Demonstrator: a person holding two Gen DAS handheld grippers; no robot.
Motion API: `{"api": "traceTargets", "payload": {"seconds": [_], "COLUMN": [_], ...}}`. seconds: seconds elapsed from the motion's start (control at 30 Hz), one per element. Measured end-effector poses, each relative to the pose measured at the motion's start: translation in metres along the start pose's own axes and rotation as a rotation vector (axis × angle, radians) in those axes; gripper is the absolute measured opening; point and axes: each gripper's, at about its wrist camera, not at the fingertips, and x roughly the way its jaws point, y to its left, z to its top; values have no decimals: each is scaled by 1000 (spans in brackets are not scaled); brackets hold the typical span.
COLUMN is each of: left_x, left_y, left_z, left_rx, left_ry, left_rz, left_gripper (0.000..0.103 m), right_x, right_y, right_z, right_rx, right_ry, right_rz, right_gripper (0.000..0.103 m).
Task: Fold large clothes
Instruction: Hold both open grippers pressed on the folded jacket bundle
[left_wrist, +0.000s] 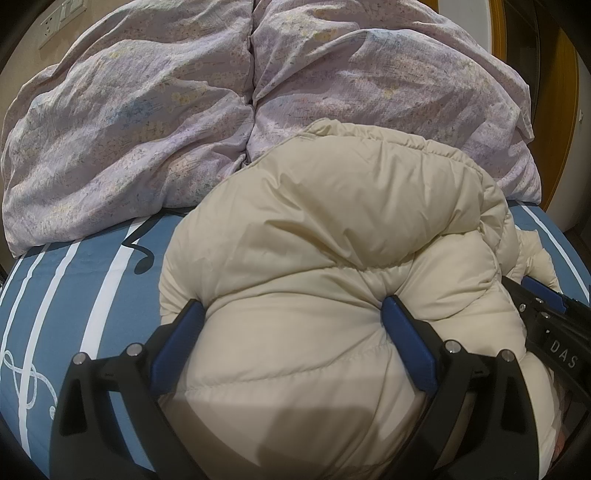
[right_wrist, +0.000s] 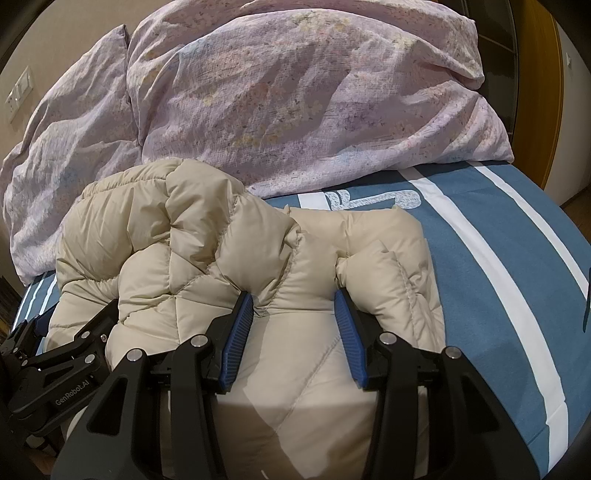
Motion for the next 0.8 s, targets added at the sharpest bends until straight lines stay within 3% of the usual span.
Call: {"api": "traceTargets", "payload": {"seconds": [0.67, 0.8], "left_x": [0, -5], "left_y": [1, 7], "left_z": [0, -1], "left_rx": [-7, -25], "left_ry": [0, 15], "left_rz": [-6, -16], "left_gripper": [96, 97], "right_x": [1, 3], "right_y": [-1, 1], "right_z": [-1, 3], "right_rx": [1, -12], "right_ry": [5, 40], "right_rz": [0, 7], "right_gripper": [47, 47]}}
